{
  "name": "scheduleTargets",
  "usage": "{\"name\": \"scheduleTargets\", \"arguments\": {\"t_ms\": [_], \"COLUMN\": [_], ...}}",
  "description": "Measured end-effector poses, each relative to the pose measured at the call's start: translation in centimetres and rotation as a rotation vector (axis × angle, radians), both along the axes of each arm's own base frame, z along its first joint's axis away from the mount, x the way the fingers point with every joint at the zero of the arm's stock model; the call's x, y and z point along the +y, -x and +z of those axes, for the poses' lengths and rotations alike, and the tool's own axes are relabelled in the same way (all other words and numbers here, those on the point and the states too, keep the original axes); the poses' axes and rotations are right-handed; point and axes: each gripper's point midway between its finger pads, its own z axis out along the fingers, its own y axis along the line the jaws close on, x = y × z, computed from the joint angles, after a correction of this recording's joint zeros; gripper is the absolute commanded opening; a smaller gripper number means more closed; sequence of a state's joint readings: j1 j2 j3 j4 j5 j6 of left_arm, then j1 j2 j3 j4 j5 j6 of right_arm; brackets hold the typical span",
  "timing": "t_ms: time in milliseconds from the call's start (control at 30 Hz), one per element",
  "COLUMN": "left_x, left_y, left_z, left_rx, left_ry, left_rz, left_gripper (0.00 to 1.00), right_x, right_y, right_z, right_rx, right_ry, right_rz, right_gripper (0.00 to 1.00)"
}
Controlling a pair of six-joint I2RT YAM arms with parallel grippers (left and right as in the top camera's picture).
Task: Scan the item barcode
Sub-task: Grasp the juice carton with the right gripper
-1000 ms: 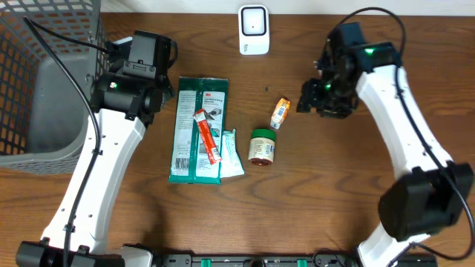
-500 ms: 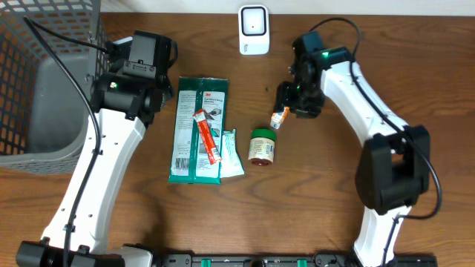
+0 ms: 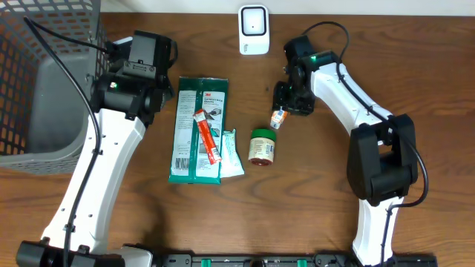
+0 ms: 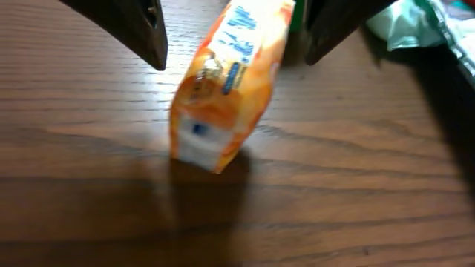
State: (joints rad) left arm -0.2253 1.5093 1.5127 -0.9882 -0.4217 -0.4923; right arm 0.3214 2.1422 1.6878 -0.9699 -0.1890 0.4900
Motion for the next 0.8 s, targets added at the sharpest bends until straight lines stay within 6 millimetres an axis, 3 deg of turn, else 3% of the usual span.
{"name": "scheduleTargets", "arguments": {"t_ms": [167, 300, 467, 567, 667, 800], "left_x": [0.0, 0.0, 0.0, 0.0, 0.0, 0.0], "left_y": [0.0, 0.0, 0.0, 0.0, 0.0, 0.0], "left_z": [0.0, 0.0, 0.0, 0.0, 0.0, 0.0], "left_rx": [0.0, 0.0, 0.0, 0.0, 0.0, 0.0], "left_ry": [0.0, 0.0, 0.0, 0.0, 0.0, 0.0], "left_rz": [0.0, 0.0, 0.0, 0.0, 0.0, 0.0], "left_gripper": [0.82, 0.82, 0.82, 0.82, 0.82, 0.82], "right_x": [0.4, 0.0, -0.6, -1.5, -3.0, -6.9], "right_y": [0.1, 0.0, 0.1, 0.7, 1.2, 1.9], "right_z": [-0.1, -0.2, -0.3, -0.2, 0.1, 1.9], "right_rx": [-0.01, -0.015, -0.019, 0.008, 0.036, 0.057], "right_ry": [0.028, 0.058, 0.089, 0.11, 0.133, 0.192], "right_rz": [-0.012, -0.019, -0.005, 0.018, 0.032, -0.004], "right_gripper": [0.16, 0.13, 0.02, 0.02, 0.02, 0.04]}}
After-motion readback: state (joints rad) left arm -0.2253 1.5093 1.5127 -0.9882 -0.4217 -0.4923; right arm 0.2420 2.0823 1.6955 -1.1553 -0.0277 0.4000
